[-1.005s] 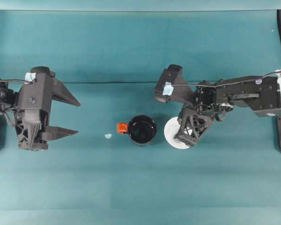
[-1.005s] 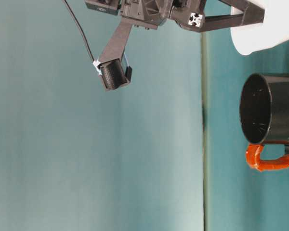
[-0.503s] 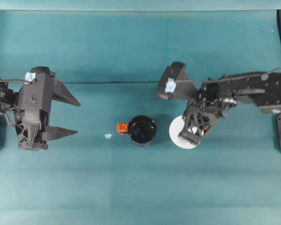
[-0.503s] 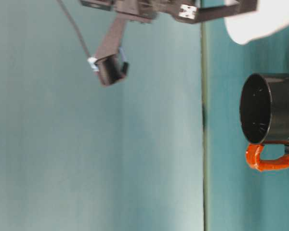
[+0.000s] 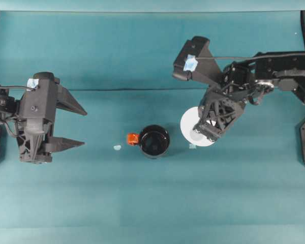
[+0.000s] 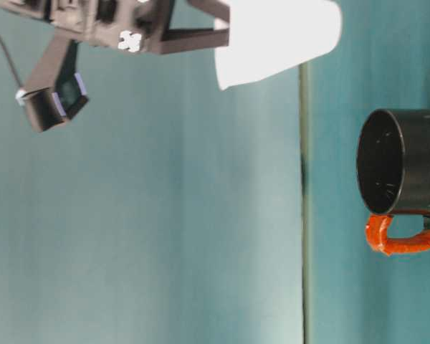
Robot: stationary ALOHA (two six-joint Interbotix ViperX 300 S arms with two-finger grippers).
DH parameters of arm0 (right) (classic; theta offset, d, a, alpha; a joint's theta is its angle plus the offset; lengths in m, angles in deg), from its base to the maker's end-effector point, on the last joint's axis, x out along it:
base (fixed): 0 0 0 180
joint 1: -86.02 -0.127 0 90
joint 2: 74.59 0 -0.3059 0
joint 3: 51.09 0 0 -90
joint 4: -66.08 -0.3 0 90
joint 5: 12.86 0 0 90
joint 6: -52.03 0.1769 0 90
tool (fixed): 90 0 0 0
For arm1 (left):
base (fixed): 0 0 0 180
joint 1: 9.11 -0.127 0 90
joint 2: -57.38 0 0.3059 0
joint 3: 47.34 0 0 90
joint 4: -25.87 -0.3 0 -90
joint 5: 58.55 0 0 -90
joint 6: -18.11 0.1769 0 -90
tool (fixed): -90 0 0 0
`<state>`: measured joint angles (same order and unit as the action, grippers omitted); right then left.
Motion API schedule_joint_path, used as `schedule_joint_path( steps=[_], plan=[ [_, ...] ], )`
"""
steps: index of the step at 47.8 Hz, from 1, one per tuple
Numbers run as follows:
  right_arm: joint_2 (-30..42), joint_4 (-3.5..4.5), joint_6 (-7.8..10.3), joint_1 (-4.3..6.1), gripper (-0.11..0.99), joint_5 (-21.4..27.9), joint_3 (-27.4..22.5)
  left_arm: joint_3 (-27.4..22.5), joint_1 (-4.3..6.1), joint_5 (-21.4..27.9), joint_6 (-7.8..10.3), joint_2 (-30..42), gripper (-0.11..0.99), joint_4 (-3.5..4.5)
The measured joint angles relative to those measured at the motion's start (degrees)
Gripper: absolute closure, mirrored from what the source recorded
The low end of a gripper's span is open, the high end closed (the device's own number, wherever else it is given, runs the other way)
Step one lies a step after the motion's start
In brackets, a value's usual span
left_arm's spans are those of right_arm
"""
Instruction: Put the paper cup into the moved red handle cup holder.
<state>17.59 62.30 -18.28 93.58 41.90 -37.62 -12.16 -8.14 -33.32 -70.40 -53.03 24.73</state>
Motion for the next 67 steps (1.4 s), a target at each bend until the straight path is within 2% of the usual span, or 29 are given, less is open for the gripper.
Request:
schedule_joint_path(
  steps=[14, 31, 44, 51, 55, 61, 67],
  plan=[
    [0.4, 0.0, 0.0, 0.0, 0.98, -0.4, -5.2, -0.1, 0.0, -0.1, 0.18, 0.0, 0.02, 0.0],
    [6.9, 0.44, -0.09, -0.09, 0.98, -1.8, -13.6, 0.1, -0.18, 0.0, 0.35, 0.0, 0.02, 0.0],
    [9.3, 0.53, 0.0, -1.14, 0.98, -2.5, -14.1, 0.1, -0.26, -0.1, 0.18, 0.0, 0.02, 0.0],
    [10.7, 0.53, 0.0, -1.76, 0.98, -4.6, -13.6, 0.1, -0.18, -0.1, 0.09, 0.0, 0.02, 0.0],
    [11.8, 0.88, 0.0, -2.11, 0.98, -6.1, -12.8, 0.1, -0.26, -0.1, 0.26, 0.0, 0.02, 0.0],
    [13.3, 1.93, 0.0, -2.2, 0.98, -7.5, -11.9, 0.1, -0.26, -0.1, 0.26, 0.0, 0.02, 0.0],
    [14.4, 2.2, 0.0, -2.2, 0.98, -8.0, -11.2, 0.1, -0.26, 0.0, 0.18, 0.0, 0.02, 0.0]
  ],
)
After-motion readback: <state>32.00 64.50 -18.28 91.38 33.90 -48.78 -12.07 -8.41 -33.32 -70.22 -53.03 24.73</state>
